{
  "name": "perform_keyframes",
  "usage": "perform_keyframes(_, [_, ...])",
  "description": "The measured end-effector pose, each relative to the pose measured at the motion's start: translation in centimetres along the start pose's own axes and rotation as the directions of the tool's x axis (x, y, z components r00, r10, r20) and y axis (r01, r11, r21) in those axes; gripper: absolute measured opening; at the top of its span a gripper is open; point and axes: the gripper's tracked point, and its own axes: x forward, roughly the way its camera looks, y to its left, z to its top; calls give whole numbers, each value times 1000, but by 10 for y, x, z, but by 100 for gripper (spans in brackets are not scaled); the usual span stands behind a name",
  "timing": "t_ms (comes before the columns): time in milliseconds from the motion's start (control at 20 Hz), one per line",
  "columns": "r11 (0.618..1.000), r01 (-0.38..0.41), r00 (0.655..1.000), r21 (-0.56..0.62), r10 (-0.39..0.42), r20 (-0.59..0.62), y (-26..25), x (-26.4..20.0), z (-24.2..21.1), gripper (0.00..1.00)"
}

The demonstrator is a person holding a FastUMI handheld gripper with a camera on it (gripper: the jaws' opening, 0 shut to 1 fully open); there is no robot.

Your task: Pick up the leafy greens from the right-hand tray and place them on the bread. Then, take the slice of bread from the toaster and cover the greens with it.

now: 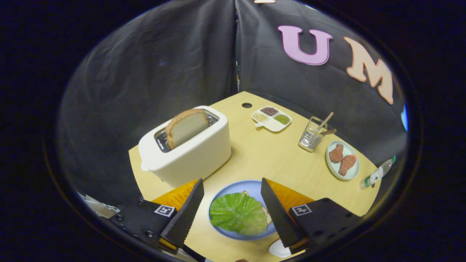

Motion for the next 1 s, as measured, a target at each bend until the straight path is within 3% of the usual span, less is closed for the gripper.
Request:
perform_keyframes(250, [998,-29,1000,58,28,14,20,-4,35,100])
perform_keyframes(600, [996,-77,996,50,75,43,54,3,77,99])
perform_keyframes(1000, [986,-94,996,135,91,27,76,37,102,97])
